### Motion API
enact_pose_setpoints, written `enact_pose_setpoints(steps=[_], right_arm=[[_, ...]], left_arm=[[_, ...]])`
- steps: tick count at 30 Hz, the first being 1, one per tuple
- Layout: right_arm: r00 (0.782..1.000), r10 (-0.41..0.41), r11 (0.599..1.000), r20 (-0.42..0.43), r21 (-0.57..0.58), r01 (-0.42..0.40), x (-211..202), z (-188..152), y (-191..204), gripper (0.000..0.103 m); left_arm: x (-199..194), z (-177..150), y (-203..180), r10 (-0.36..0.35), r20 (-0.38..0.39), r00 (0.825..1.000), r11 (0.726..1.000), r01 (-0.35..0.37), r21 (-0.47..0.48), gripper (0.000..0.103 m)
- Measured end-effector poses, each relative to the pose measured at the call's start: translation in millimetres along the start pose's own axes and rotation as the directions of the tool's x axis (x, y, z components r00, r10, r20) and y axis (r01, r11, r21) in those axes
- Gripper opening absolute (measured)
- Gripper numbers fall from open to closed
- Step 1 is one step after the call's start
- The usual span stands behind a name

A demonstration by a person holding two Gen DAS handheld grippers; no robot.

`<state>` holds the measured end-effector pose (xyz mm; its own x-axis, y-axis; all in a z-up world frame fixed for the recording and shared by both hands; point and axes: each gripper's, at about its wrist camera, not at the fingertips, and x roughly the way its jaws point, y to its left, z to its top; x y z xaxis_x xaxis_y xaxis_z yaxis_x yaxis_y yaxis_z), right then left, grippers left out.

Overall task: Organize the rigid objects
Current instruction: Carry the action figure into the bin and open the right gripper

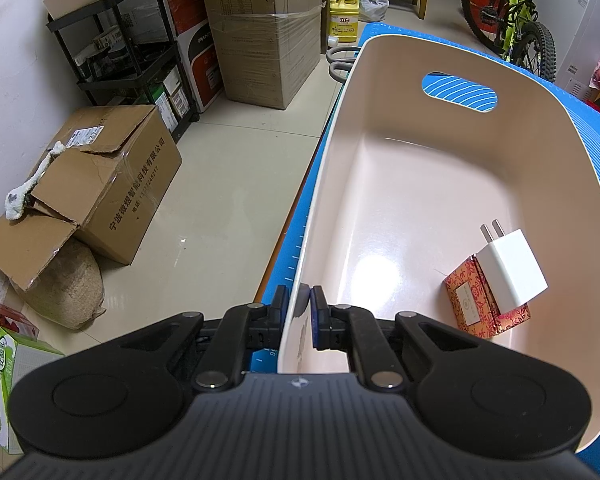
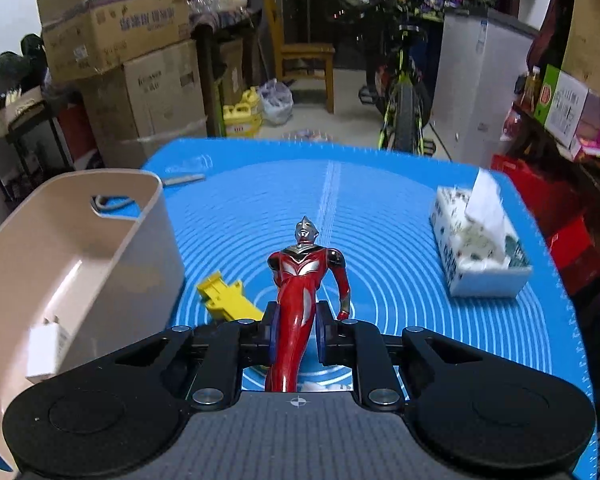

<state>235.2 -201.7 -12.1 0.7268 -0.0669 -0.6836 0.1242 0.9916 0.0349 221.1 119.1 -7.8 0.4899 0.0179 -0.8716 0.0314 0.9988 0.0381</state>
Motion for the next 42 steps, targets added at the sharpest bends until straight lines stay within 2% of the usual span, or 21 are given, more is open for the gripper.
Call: enact_pose_setpoints(steps=[6, 12, 16, 22, 26, 35, 42], right_arm=[[0.995, 0.013, 1.0, 0.098, -0.025, -0.01, -29.5, 8.6, 19.0, 0.027], [0.982, 0.118, 0.992, 0.15, -0.066, -0.109, -47.5, 23.4, 55.7, 0.027], [0.971, 0.195, 0.977, 0.141, -0.117, -0.179, -45.8, 30.7, 86.3, 0.027], [0.955, 0.288, 0.941, 0.079, -0.208, -0.266, -35.7, 27.6, 138.3, 0.027], [0.951, 0.308, 0.918, 0.011, -0.264, -0.294, -19.5, 19.4, 166.1, 0.027], [0.95, 0.277, 0.881, -0.144, -0.356, -0.311, 14.3, -7.8, 203.3, 0.027], [0.949, 0.247, 0.87, -0.196, -0.385, -0.306, 23.2, -12.7, 212.7, 0.027]], left_arm=[[0.0, 0.0, 0.1, 0.0, 0.0, 1.0, 1.0, 0.0, 0.0, 0.013], [-0.3, 0.0, 0.6, 0.002, 0.0, 1.0, 1.0, -0.002, 0.001, 0.013], [-0.9, 0.3, 2.9, 0.004, 0.0, 1.0, 1.0, -0.004, 0.002, 0.013], [-0.7, 0.4, 2.6, 0.005, 0.0, 1.0, 1.0, -0.005, 0.003, 0.013], [-0.8, 0.3, 2.7, 0.004, 0.0, 1.0, 1.0, -0.004, 0.002, 0.013], [-0.6, 0.5, 2.3, 0.004, 0.0, 1.0, 1.0, -0.004, 0.002, 0.013], [-0.7, 1.1, 2.6, 0.004, -0.003, 1.0, 1.0, -0.004, 0.002, 0.013]])
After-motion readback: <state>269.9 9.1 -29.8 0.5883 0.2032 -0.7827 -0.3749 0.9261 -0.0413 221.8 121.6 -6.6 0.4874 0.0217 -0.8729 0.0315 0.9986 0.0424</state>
